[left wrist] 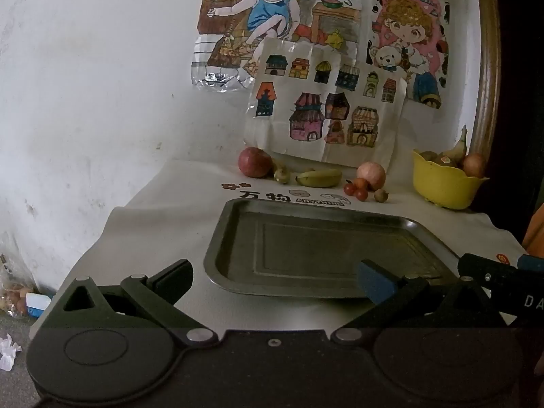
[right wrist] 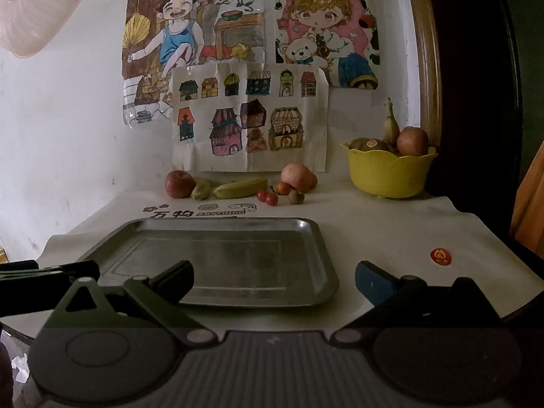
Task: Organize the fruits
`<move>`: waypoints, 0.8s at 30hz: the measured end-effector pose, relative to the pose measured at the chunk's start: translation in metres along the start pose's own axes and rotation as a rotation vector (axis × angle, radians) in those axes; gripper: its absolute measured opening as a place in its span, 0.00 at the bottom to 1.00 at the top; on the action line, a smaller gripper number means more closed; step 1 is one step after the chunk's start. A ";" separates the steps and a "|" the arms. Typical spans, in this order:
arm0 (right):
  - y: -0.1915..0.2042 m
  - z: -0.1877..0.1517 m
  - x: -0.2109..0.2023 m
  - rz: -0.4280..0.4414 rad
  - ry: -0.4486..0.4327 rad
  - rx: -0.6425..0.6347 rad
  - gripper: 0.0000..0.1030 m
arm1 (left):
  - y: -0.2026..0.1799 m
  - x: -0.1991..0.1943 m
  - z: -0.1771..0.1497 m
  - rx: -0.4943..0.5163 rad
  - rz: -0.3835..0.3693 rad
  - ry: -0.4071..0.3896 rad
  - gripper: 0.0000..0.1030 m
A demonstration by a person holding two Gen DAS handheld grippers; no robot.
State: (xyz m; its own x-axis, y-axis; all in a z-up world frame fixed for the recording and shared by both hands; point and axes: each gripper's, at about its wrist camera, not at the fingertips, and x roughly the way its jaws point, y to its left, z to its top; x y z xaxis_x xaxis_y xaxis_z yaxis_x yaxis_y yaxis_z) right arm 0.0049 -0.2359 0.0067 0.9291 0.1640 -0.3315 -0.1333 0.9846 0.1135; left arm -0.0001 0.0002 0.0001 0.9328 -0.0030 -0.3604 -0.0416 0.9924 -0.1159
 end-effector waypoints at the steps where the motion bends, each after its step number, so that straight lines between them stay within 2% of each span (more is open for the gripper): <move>1: 0.000 0.000 0.000 -0.001 -0.002 -0.002 1.00 | 0.000 0.000 0.000 -0.001 -0.001 0.001 0.99; 24: 0.000 -0.002 0.002 0.001 0.002 0.001 1.00 | 0.000 0.000 0.000 0.000 0.001 0.003 0.99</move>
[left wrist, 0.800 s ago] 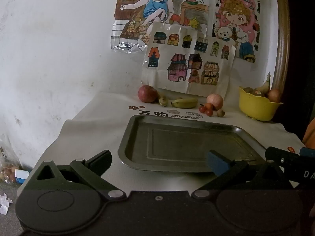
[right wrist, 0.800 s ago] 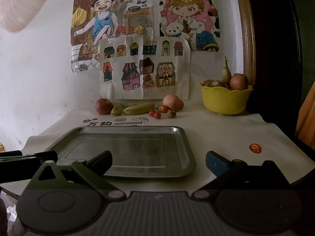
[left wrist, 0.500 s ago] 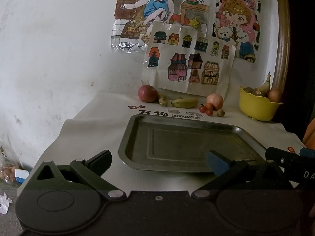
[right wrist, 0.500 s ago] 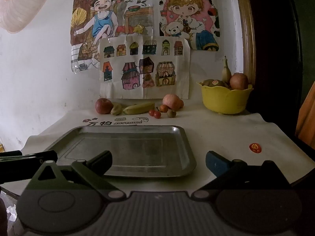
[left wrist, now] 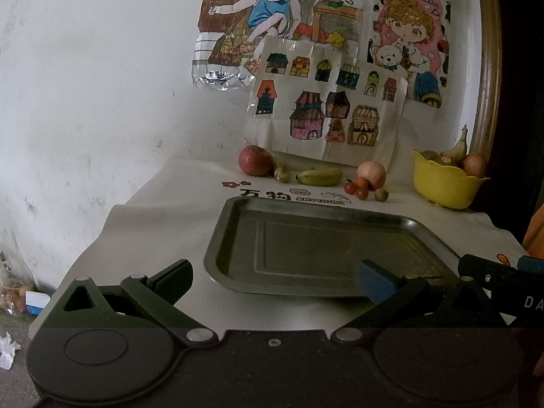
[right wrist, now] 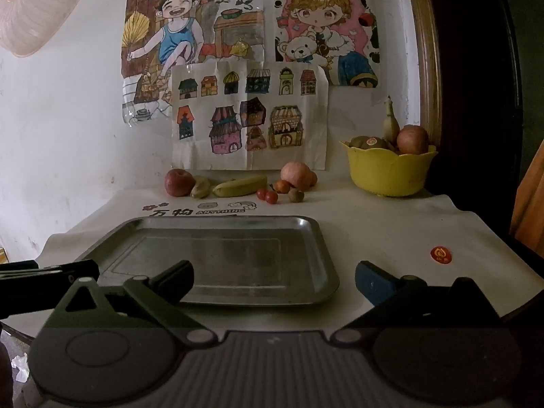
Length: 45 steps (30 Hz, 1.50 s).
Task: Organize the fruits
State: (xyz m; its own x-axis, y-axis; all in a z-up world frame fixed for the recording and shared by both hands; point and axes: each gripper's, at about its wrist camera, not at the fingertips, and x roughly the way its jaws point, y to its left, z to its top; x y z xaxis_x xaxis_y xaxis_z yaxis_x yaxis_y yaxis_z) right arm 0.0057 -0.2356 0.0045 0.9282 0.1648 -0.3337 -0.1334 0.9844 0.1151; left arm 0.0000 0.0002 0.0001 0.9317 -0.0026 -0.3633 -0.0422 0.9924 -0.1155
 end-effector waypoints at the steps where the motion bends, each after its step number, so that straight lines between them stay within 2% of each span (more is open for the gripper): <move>1: 0.000 0.000 0.000 0.000 0.000 0.000 1.00 | 0.000 0.000 0.000 0.000 0.000 0.000 0.99; 45: 0.003 0.000 0.001 0.003 0.007 -0.001 1.00 | 0.000 0.000 0.000 -0.001 0.000 0.003 0.99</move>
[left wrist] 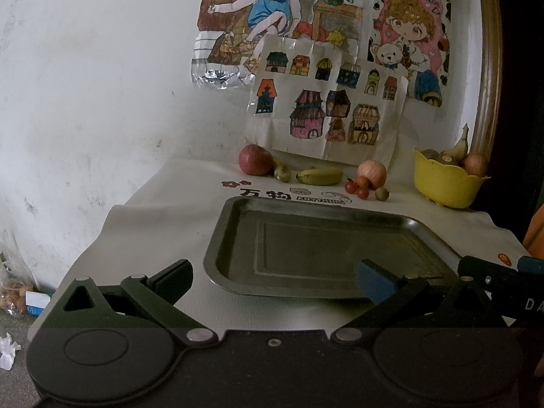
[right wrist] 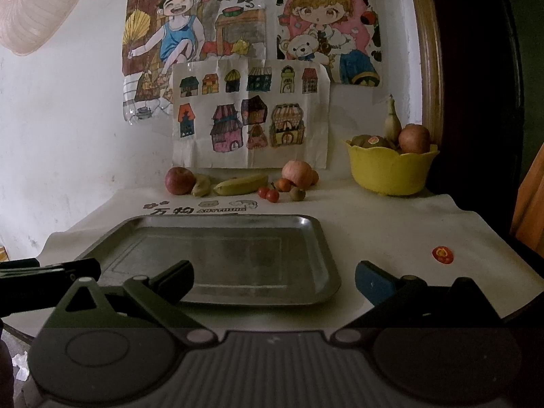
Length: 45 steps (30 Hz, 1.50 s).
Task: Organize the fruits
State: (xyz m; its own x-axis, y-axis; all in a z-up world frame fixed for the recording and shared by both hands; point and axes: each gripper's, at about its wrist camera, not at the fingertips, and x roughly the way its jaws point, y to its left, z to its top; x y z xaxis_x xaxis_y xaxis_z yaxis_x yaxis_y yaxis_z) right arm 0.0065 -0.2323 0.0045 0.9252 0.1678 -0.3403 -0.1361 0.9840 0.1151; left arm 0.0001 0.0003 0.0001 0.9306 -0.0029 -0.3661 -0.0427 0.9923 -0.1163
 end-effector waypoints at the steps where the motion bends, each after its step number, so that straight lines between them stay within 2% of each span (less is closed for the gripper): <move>1: -0.001 0.000 -0.002 0.001 0.002 0.000 1.00 | 0.000 0.000 0.000 0.000 0.000 -0.001 0.99; 18: 0.000 0.005 0.016 0.008 0.030 -0.009 1.00 | 0.001 0.010 0.004 0.019 0.011 -0.009 0.99; 25: -0.008 0.027 0.035 0.032 0.032 -0.027 1.00 | 0.007 0.039 0.042 0.038 0.003 -0.008 0.99; 32: -0.023 0.067 0.065 0.098 0.026 -0.043 1.00 | 0.013 0.073 0.098 0.042 -0.024 0.009 0.99; 39: -0.042 0.112 0.107 0.166 0.031 -0.107 1.00 | 0.005 0.113 0.149 0.056 -0.099 0.030 0.99; 45: -0.059 0.130 0.143 0.132 0.041 -0.179 1.00 | -0.022 0.147 0.167 0.117 -0.193 0.031 0.99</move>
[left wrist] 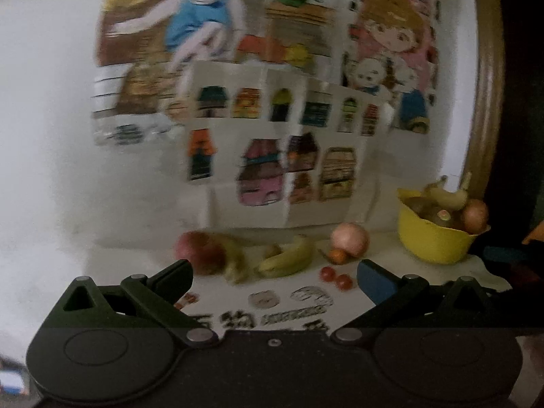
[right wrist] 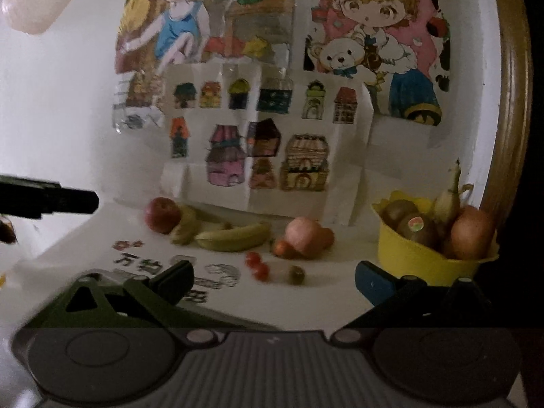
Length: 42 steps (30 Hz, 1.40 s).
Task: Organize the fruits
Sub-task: 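Grasp the brown kiwi with the right tool while the left tool grasps a cherry tomato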
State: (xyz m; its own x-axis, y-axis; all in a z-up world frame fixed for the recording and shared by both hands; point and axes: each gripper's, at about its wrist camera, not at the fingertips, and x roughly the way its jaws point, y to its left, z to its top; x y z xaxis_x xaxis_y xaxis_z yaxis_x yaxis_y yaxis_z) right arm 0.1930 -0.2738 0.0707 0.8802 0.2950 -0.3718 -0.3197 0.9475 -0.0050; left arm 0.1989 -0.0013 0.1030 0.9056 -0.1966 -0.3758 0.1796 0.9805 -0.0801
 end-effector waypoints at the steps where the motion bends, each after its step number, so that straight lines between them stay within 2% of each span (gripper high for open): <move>1: -0.005 0.000 0.007 -0.003 0.004 -0.005 1.00 | -0.004 0.007 0.002 0.011 -0.019 0.002 0.99; 9: -0.046 -0.011 0.056 0.023 0.083 0.018 1.00 | -0.035 0.062 0.003 0.108 -0.153 0.053 0.99; 15: -0.062 -0.015 0.092 0.069 0.117 0.000 1.00 | -0.053 0.107 -0.004 0.158 -0.199 0.131 0.99; 24: -0.082 -0.016 0.143 0.143 0.185 0.018 0.83 | -0.057 0.153 -0.016 0.150 -0.229 0.212 0.91; 30: -0.089 -0.016 0.166 0.200 0.224 0.063 0.78 | -0.061 0.175 -0.022 0.162 -0.239 0.250 0.81; 35: -0.085 -0.016 0.179 0.247 0.235 0.066 0.70 | -0.064 0.189 -0.028 0.159 -0.248 0.288 0.65; 42: -0.081 -0.013 0.192 0.273 0.246 0.059 0.50 | -0.070 0.202 -0.031 0.168 -0.261 0.317 0.50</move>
State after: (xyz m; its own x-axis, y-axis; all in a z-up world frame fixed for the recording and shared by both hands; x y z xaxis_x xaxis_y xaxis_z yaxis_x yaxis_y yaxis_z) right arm 0.3832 -0.2958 -0.0120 0.6521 0.5065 -0.5642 -0.5042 0.8454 0.1762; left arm 0.3569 -0.1101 0.0043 0.6638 -0.4038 -0.6296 0.4702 0.8799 -0.0686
